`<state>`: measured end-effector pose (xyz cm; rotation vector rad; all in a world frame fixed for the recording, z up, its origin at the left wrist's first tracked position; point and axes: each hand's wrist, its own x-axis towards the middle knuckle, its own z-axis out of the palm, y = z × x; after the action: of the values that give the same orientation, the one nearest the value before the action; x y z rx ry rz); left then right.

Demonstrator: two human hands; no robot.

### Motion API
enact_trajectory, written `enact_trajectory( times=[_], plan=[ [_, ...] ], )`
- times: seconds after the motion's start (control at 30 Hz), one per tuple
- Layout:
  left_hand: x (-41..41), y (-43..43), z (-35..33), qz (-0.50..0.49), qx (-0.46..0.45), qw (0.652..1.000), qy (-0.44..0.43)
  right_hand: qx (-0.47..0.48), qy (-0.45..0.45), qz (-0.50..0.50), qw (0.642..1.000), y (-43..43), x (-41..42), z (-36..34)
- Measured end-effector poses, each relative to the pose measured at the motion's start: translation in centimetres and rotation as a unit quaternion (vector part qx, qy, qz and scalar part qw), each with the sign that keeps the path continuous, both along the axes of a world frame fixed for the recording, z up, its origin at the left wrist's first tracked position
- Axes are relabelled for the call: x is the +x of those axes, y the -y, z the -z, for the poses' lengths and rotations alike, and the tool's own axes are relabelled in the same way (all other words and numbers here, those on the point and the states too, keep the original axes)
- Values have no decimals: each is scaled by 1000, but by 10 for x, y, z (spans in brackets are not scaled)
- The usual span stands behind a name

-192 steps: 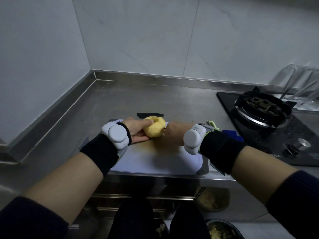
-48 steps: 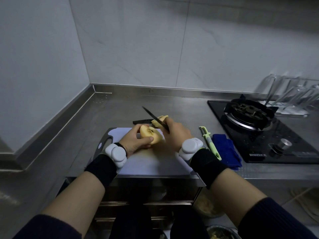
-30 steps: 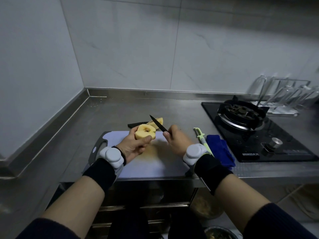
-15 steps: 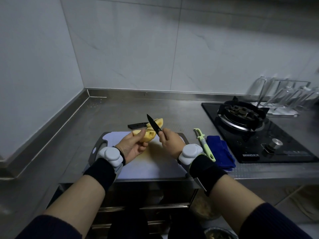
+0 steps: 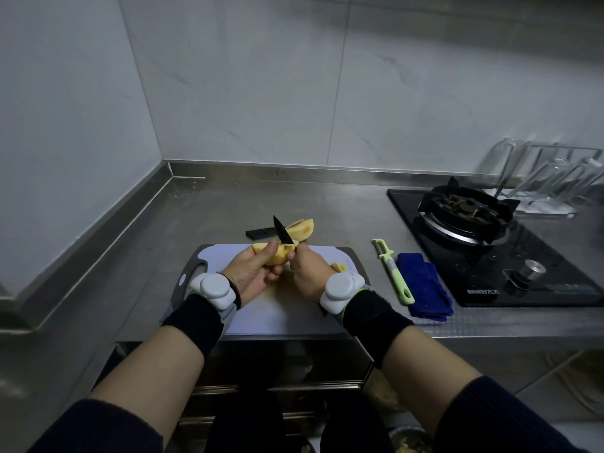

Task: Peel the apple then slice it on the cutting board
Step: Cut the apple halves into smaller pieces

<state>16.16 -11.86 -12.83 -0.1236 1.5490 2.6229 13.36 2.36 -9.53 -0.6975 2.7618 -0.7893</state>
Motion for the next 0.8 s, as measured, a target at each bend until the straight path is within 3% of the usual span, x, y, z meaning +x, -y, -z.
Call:
enact_trajectory(
  times=[0.27, 0.4, 0.57, 0.8],
  plan=[
    [4, -3, -6, -10, -16, 1000, 7, 72, 21, -62, 995, -11, -7, -30],
    [6, -7, -8, -18, -14, 1000, 18, 110, -12, -70, 991, -21, -9, -41],
    [3, 2, -11, -61, 53, 996, 29, 64, -45, -19, 997, -34, -18, -44],
    [-2, -7, -16, -117, 70, 990, 37, 146, -111, -70, 980, -22, -5, -33]
  ],
)
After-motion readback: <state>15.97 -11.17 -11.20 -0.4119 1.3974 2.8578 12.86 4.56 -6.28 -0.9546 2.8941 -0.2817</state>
